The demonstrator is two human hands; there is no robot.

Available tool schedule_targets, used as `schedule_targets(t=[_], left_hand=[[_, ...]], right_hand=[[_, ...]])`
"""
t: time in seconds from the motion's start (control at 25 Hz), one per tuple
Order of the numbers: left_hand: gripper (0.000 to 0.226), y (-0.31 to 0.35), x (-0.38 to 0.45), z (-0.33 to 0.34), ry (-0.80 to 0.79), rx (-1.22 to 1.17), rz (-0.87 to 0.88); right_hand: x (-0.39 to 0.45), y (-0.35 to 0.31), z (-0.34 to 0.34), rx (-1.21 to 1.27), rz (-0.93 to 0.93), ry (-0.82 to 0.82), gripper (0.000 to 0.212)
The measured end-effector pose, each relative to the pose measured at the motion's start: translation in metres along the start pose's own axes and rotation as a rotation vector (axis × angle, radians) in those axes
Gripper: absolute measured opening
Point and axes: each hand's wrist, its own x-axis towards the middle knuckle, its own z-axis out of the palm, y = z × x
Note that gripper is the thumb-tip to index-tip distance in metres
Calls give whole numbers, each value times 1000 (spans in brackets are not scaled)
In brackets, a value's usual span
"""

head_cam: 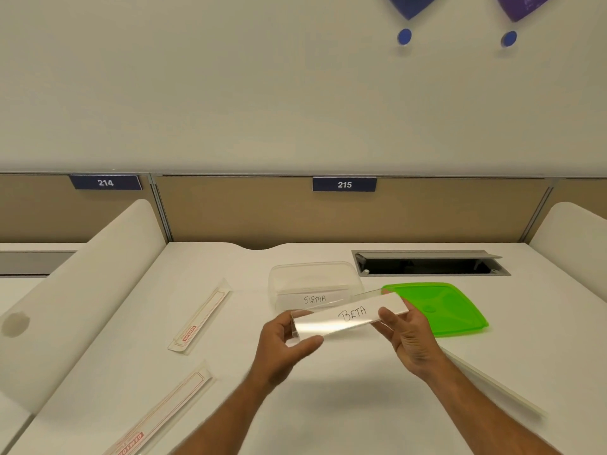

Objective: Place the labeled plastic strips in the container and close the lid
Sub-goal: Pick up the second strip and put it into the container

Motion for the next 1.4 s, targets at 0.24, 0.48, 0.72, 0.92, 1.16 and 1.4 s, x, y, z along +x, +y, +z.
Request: schedule_targets(t=[0.24,0.48,0.72,0.92,1.16,1.4], left_hand=[[56,14,52,-35,-97,213,-106],[53,14,104,-51,-106,604,-86],[59,-5,143,-49,-171,1029,-94],[53,-27,158,-46,-297,1208,-166],[47,-35,170,-44,-428,1361,-236],[38,-41,175,-31,-570,1484,-269]], right_hand=[[38,-19,7,-404,-61,-122,77],[81,-27,25,-858,-120,-109,71],[122,-21,36,-1429,-124,-126,61],[142,-10,42,-1799,-46,-322,64],[162,6,53,-2135,13,-568,44],[166,24,56,-2249,113,-745,29]])
